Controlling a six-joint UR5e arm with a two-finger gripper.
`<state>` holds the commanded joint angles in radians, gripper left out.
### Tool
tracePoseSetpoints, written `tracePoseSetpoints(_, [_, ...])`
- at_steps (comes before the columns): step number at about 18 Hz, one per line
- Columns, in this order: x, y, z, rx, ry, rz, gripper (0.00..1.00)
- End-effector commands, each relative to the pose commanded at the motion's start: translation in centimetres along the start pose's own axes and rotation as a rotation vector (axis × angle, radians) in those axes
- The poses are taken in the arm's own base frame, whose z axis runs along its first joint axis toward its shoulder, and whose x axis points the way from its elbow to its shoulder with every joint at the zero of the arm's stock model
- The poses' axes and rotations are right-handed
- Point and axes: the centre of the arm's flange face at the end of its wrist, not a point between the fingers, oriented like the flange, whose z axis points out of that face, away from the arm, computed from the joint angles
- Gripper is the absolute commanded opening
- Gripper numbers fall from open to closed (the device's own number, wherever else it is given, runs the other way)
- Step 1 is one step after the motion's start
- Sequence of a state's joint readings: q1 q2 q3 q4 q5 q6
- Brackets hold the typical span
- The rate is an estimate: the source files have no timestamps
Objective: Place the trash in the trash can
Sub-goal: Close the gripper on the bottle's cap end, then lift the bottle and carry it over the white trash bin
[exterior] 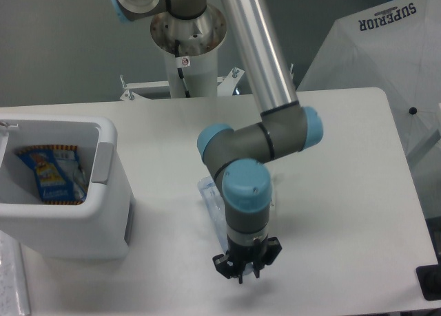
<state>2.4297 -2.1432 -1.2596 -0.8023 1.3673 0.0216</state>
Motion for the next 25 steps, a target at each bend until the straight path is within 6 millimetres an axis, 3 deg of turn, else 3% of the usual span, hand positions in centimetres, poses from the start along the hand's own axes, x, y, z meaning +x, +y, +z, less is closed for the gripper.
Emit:
tracePoseSetpoints(4, [-0.3, -2.2, -6.9, 0.114, 0.027, 0.002, 0.32])
tracePoseSetpoints(6, [0.7, -3.0, -10.4, 0.183, 0.069, 0.017, 0.32])
tracePoseSetpoints(12, [4.4, -3.3, -18.2, 0.283, 0.197, 0.059, 0.32])
tracePoseSetpoints(13, [5.1, -3.3, -19.8, 0.311, 0.205, 0.073, 0.32])
tracePoseSetpoints(15, [8.9, -3.2, -22.0, 0.352, 0.283, 0.129, 0.32])
tracePoseSetpoints(17, [11.2, -2.7, -24.4, 0.381, 0.313, 0.171, 0.32])
tracePoseSetpoints(19, [13.8, -2.2, -25.8, 0.394, 0.338, 0.199, 0.32])
tracePoseSetpoints(21, [17.5, -0.7, -25.9, 0.375, 0.377, 0.237, 0.32])
tracePoseSetpoints(25, [22.1, 1.1, -26.3, 0.358, 0.428, 0.278, 0.32])
